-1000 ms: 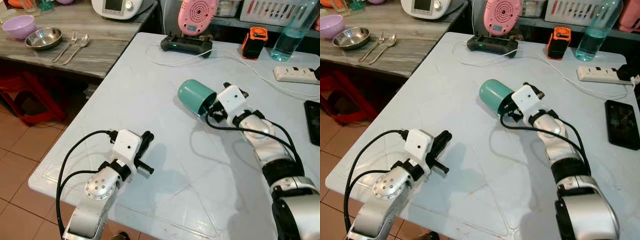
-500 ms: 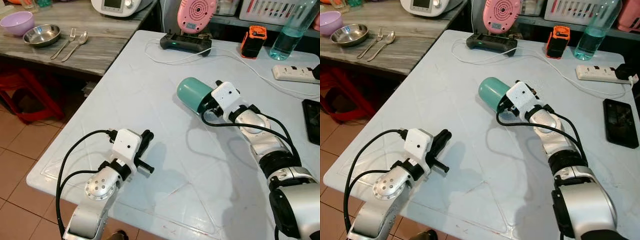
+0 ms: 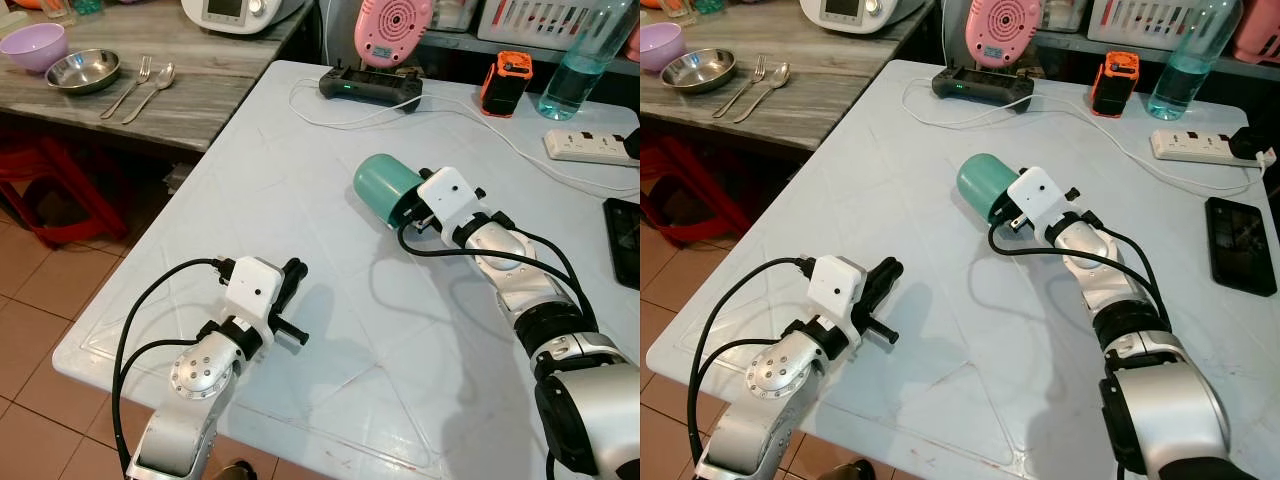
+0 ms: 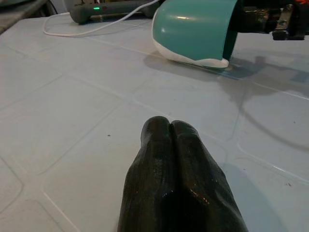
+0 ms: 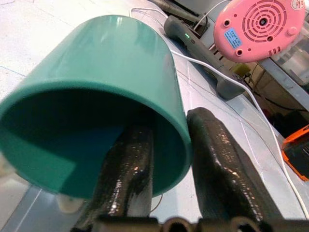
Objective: Setting the table
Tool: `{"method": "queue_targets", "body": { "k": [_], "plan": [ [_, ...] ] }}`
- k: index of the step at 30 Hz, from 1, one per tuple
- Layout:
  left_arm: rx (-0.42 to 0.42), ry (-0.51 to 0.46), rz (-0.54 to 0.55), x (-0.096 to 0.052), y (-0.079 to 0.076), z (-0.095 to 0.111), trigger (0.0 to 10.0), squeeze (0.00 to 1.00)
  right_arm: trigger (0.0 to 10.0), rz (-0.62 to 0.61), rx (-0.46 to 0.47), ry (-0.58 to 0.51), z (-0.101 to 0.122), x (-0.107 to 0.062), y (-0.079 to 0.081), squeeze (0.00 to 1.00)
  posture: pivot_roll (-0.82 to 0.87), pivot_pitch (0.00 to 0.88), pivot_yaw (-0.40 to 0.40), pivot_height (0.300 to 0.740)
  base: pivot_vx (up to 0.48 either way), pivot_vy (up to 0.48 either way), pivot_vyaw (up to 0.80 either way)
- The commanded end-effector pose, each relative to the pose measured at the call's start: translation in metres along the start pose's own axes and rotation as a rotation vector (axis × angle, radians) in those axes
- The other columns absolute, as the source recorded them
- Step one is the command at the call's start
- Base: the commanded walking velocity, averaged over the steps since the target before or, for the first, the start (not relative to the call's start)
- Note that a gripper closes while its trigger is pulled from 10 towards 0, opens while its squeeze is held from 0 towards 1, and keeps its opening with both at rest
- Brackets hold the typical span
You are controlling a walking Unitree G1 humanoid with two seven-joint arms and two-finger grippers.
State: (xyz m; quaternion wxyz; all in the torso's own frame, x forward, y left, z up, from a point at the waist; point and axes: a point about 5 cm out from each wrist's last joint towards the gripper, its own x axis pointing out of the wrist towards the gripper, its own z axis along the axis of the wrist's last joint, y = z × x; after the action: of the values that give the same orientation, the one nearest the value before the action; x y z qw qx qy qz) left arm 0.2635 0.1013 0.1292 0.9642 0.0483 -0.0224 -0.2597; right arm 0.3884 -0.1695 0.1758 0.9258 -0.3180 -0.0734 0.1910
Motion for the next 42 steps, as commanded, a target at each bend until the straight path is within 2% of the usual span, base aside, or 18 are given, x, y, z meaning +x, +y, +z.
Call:
{"method": "queue_targets", "body": {
  "k": [1,9,22,26,32,36,37,38,42],
  "plan": [
    [0.010,0.000,0.001,0.000,0.000,0.000,10.0,0.00,0.0,0.004,-0.005,-0.004,0.002,0.002,-0.001,0.00,0.00,0.177,0.005,0.740,0.000,0.000,0.00],
    [0.012,-0.001,0.003,0.001,0.001,0.000,10.0,0.00,0.0,0.002,0.004,0.000,0.001,0.001,-0.001,0.00,0.00,0.177,0.003,0.740,0.000,0.000,0.00],
    [0.034,-0.018,0.017,0.007,0.004,0.002,10.0,0.00,0.0,-0.008,0.107,-0.028,0.006,0.000,-0.010,0.00,-0.02,0.151,0.003,0.740,0.000,0.000,0.00],
    [0.084,-0.044,0.037,0.009,0.011,0.006,10.0,0.00,0.0,0.068,0.122,-0.060,0.013,0.000,-0.007,0.00,-0.02,0.142,0.007,0.740,0.000,0.000,0.00],
    [0.141,-0.068,0.141,0.011,0.027,0.010,10.0,0.00,0.0,0.174,0.134,-0.113,0.029,-0.001,0.000,0.00,-0.03,0.128,0.006,0.740,0.000,0.000,0.00],
    [0.196,-0.083,0.242,0.012,0.041,0.012,10.0,0.00,0.0,0.312,0.149,-0.141,0.040,-0.011,0.015,0.00,-0.04,0.117,0.005,0.740,0.000,0.000,0.00],
    [0.196,-0.083,0.242,0.012,0.041,0.012,10.0,0.00,0.0,0.312,0.149,-0.141,0.040,-0.011,0.015,0.00,-0.04,0.117,0.005,0.740,0.000,0.000,0.00],
    [0.206,-0.086,0.251,0.013,0.043,0.011,10.0,0.00,0.0,0.370,0.152,-0.136,0.042,-0.018,0.020,0.00,-0.04,0.114,0.006,0.740,0.000,0.000,0.00],
    [0.225,-0.092,0.251,0.014,0.045,0.010,10.0,0.00,0.0,0.461,0.143,-0.111,0.044,-0.029,0.022,0.00,-0.05,0.103,0.011,0.740,0.000,0.000,0.00]
  ]
}}
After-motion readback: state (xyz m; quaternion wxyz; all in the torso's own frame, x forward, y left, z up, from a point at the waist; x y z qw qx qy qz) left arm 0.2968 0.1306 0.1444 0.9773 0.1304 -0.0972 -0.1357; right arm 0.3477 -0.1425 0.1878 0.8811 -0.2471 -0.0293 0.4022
